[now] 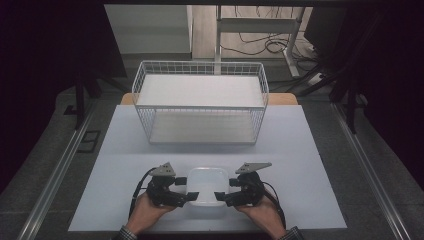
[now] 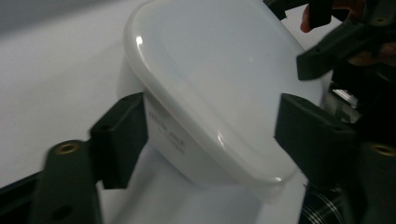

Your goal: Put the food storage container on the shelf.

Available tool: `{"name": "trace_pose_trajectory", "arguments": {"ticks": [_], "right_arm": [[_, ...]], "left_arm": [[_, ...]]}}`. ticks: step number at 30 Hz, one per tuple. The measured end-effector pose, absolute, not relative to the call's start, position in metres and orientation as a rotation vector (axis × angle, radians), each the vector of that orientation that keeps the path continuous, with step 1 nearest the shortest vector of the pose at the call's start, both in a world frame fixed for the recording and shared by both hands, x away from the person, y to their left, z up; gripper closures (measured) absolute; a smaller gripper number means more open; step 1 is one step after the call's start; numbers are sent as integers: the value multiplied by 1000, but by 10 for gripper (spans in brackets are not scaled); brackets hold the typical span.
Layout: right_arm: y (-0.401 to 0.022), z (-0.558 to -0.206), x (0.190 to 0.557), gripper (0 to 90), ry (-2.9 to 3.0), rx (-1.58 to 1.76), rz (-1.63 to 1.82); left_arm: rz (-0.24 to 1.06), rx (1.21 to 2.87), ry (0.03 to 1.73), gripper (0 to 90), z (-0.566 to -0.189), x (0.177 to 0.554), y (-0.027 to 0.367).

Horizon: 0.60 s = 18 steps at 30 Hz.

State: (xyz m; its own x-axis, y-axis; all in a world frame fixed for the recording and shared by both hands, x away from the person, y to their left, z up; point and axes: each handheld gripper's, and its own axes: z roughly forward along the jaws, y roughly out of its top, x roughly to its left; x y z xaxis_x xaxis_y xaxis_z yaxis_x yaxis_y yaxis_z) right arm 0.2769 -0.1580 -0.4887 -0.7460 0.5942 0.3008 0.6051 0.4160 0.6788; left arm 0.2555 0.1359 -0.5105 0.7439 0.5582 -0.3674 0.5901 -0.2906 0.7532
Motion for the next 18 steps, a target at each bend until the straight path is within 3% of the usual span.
{"name": "trace_pose_trajectory", "arguments": {"ticks": [4, 5, 7, 11, 12, 18], "right_arm": [[-170, -483, 272, 546, -2571, -1187, -1323], [-170, -483, 272, 546, -2571, -1187, -1323], [-175, -478, 271, 645, -2547, -1220, -1352], [-177, -475, 270, 732, -2530, -1244, -1391], [-179, -474, 270, 761, -2523, -1257, -1419], [-177, -474, 269, 781, -2549, -1270, -1458]], "left_arm": [[-22, 1939, 912, 511, -505, 250, 140], [-22, 1939, 912, 543, -505, 250, 140], [-14, 1893, 922, 633, -502, 250, 145], [10, 1869, 940, 715, -501, 249, 147], [15, 1860, 946, 785, -501, 249, 148], [62, 1850, 963, 797, -500, 248, 146]]}}
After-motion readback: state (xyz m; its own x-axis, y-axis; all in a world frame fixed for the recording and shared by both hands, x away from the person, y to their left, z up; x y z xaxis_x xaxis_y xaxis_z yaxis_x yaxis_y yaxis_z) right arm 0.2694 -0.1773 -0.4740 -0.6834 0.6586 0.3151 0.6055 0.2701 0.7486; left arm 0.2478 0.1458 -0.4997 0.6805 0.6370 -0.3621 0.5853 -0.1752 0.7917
